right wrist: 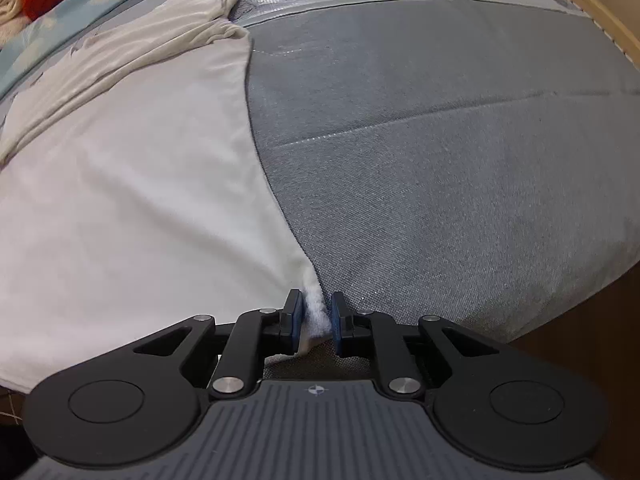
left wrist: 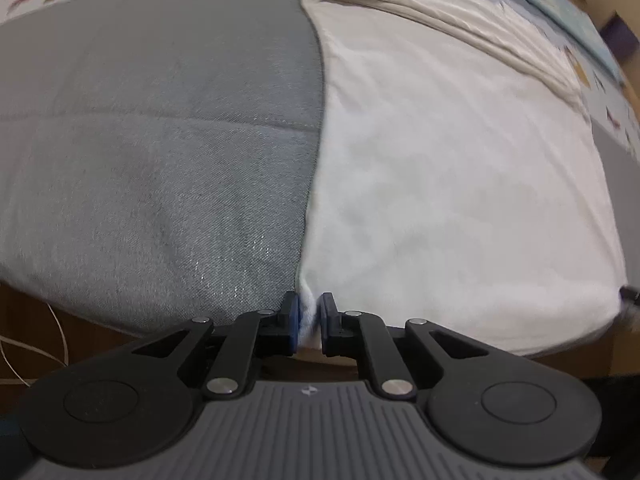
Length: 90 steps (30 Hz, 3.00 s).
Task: Fold small clothes
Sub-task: 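Grasp the shirt's folded end with both tools side by side, then lift the shirt end with both tools and fold it over the body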
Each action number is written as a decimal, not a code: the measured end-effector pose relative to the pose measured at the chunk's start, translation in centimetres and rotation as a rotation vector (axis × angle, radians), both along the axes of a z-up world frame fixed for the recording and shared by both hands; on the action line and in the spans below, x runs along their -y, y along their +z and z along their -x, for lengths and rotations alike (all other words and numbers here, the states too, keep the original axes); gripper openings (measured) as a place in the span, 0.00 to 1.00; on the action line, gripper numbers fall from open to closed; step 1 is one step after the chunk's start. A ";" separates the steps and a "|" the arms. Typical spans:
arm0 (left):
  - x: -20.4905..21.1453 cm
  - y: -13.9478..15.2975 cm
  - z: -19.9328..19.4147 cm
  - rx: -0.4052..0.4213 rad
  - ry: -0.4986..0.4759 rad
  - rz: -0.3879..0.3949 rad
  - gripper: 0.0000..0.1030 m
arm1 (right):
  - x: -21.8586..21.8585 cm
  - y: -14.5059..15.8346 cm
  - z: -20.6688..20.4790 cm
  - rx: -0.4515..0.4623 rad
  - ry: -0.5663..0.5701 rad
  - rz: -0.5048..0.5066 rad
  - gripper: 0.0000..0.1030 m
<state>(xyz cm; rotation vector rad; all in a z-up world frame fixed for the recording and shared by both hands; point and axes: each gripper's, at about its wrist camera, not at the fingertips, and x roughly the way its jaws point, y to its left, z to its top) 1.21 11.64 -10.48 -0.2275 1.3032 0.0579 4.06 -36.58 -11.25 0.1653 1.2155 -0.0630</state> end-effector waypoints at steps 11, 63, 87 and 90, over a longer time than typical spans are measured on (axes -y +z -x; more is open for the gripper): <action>-0.4 0.1 0.0 -0.005 0.015 0.031 0.10 | 1.0 1.1 0.1 0.054 -0.052 -0.022 0.08; -2.3 17.4 8.2 0.379 -0.116 0.092 0.05 | 5.2 17.2 6.3 0.395 0.013 -0.223 0.05; -8.4 6.8 -12.6 0.226 0.059 0.154 0.11 | 2.7 8.2 -12.0 0.273 -0.068 -0.121 0.06; -9.3 5.9 -12.6 0.178 0.085 0.167 0.12 | 3.5 6.4 -12.4 0.219 -0.077 -0.137 0.09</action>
